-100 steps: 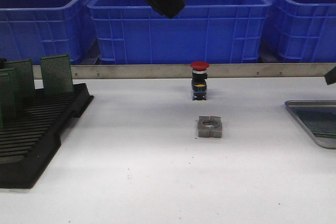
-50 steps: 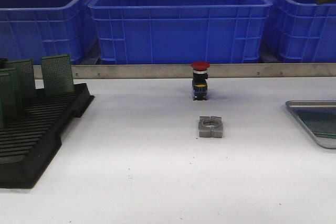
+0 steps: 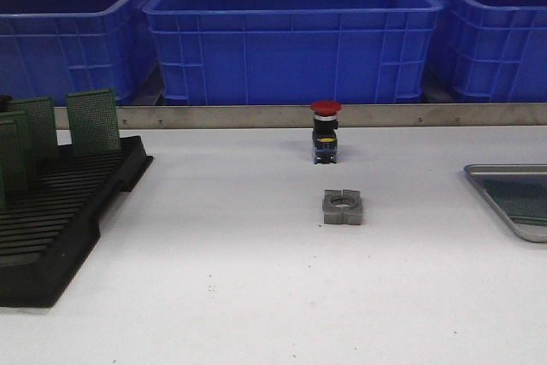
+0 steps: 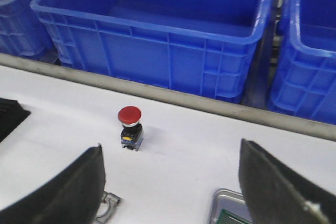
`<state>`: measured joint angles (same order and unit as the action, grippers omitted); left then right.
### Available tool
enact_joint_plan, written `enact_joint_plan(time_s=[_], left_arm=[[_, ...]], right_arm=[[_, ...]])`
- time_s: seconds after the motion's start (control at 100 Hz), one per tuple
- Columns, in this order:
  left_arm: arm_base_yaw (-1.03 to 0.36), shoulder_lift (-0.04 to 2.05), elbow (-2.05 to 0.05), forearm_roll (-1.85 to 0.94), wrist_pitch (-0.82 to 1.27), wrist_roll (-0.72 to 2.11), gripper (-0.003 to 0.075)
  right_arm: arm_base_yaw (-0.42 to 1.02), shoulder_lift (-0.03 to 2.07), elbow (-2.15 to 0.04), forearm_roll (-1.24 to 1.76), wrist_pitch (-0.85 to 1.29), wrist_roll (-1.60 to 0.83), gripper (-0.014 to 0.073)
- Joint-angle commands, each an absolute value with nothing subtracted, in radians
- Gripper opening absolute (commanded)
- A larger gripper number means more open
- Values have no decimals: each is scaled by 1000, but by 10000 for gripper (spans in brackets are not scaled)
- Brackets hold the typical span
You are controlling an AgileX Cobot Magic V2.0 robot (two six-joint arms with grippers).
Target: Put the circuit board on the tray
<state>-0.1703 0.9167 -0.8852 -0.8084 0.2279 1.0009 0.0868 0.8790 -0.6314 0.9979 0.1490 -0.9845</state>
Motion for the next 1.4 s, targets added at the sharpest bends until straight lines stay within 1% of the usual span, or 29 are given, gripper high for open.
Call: enact_joint_plan(time_s=[0.0, 0.15, 0.35, 0.47, 0.64, 0.74, 0.83, 0.9, 1.0, 1.02, 1.05, 1.07, 1.12, 1.14, 1.19, 1.21, 1.26, 1.39], left_arm=[[-167, 822, -811, -868, 137, 989, 586], [-167, 697, -656, -930, 129, 989, 586], [-167, 548, -495, -937, 44, 989, 586], [-167, 481, -436, -937, 39, 989, 586], [-167, 443, -398, -937, 22, 989, 585], [-167, 441, -396, -937, 22, 989, 585], [-167, 441, -396, -937, 18, 989, 577], [-167, 441, -396, -937, 11, 989, 535], [-167, 441, -396, -937, 9, 989, 422], [-167, 441, -396, -937, 9, 989, 391], [-167, 441, -396, -937, 9, 989, 336], [-167, 441, -396, -937, 9, 989, 313], [-167, 441, -396, -937, 9, 989, 217], [-167, 441, -396, -937, 9, 989, 193], [-167, 441, -396, -937, 9, 989, 95], [-167, 441, -396, -937, 9, 989, 71], [-167, 441, -396, -937, 9, 989, -18], [-167, 441, -396, -937, 9, 991, -18]], right_arm=[[89, 770, -596, 1012, 57, -1001, 553], [89, 591, -486, 1012, 16, -1001, 553], [86, 384, -366, 1013, -9, -1001, 553], [86, 312, -321, 1019, -37, -1001, 553], [86, 297, -312, 1019, -34, -1001, 549], [86, 297, -312, 1019, -34, -1001, 515], [86, 297, -312, 1019, -34, -1001, 438], [86, 297, -312, 1019, -34, -1001, 351], [86, 297, -312, 1019, -34, -1001, 197], [86, 297, -312, 1019, -34, -1001, 175], [86, 297, -312, 1019, -34, -1001, 120], [86, 297, -312, 1019, -34, -1001, 87], [86, 297, -312, 1019, -34, -1001, 13], [86, 297, -312, 1019, -34, -1001, -16], [86, 297, -312, 1019, -34, -1001, -75], [86, 297, -312, 1019, -34, -1001, -67], [86, 297, -312, 1019, -34, -1001, -67], [86, 297, -312, 1019, -34, -1001, -68]])
